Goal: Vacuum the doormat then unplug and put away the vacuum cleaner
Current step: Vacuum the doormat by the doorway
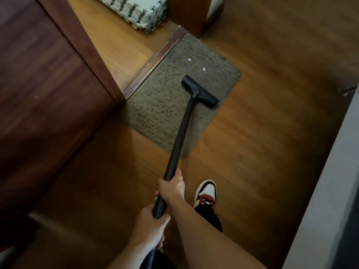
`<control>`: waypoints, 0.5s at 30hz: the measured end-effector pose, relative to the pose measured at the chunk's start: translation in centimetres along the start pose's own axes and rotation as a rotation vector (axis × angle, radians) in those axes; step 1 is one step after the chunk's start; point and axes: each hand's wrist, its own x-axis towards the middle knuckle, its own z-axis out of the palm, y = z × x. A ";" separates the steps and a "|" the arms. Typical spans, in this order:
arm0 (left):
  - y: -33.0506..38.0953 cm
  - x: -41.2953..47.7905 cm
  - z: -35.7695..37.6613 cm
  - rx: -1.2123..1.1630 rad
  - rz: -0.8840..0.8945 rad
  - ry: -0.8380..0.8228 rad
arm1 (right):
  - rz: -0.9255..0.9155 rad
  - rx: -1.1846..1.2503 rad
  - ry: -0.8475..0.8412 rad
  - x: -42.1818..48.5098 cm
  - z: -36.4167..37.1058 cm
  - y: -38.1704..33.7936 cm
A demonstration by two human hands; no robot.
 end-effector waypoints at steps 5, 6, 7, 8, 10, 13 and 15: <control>-1.5 -0.8 -1.2 -0.014 -0.003 -0.020 | -0.011 -0.048 0.013 -1.0 1.7 1.0; -1.5 -0.8 -1.4 -0.018 -0.007 -0.028 | -0.011 -0.043 0.012 -1.0 1.9 1.1; -1.4 -0.8 -1.6 -0.020 -0.008 -0.032 | -0.009 -0.032 0.009 -0.9 2.0 1.0; -1.2 -0.6 -1.8 -0.016 -0.003 -0.034 | -0.009 -0.019 0.007 -0.7 2.1 0.8; -0.7 -0.1 -1.8 -0.004 0.011 -0.027 | -0.014 -0.008 0.014 -0.1 2.1 0.4; 0.3 0.9 -1.3 -0.029 0.022 -0.012 | -0.014 -0.014 0.028 1.1 1.8 -0.6; 1.3 1.6 -0.8 -0.050 0.031 -0.001 | -0.012 -0.021 0.024 2.1 1.3 -1.6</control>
